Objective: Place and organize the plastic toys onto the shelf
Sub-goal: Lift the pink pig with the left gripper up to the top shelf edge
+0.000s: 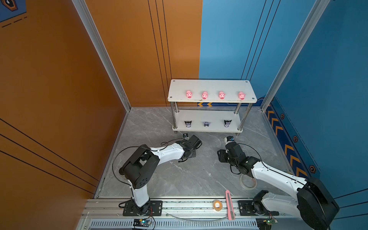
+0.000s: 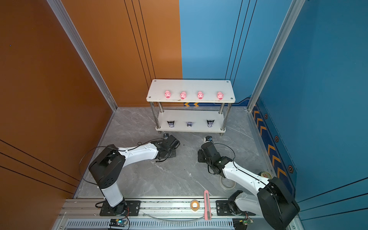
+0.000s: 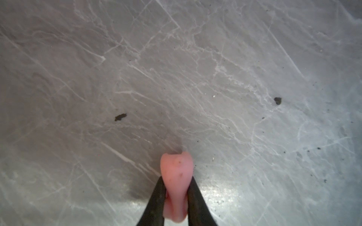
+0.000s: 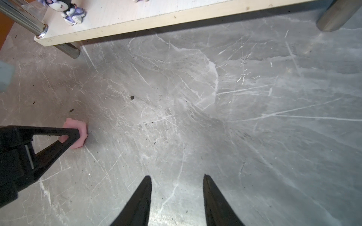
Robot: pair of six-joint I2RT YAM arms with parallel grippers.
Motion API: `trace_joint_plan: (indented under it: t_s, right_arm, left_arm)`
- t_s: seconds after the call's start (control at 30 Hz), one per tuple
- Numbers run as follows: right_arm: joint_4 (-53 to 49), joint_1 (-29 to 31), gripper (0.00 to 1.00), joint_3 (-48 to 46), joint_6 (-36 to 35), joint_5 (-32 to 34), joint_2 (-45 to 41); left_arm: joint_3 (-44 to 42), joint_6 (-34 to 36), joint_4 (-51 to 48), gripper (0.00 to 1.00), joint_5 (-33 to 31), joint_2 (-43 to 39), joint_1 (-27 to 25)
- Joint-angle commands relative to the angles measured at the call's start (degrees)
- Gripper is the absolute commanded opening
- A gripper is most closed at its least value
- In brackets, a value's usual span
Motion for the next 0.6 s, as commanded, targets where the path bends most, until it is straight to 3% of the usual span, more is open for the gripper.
trace_joint_plan:
  t_s: [0.0,0.17,0.3,0.57]
  right_arm:
    - [0.1,-0.5,0.45,-0.7,-1.0,-0.8,1.0]
    - [1.3,-1.0,0.45,-0.9,-1.0,-1.8,2.7]
    - [2.7,-1.4,0.44,-1.0,-1.0,-3.1,4.6]
    - [4.2,-1.4,0.42,-1.3,-0.8,-5.6,7.1]
  left_arm:
    - [1.9,2.2,-5.2,0.19,0.4,-3.5,0.4]
    - [5.3,7.1,-14.9,0.19,-2.6,-13.0,0.6]
    - [13.2,13.9,-24.7,0.2,-5.2,-20.5,1.3]
    - [38.5,26.0,-39.7,0.21,-7.6,-19.9,6.7]
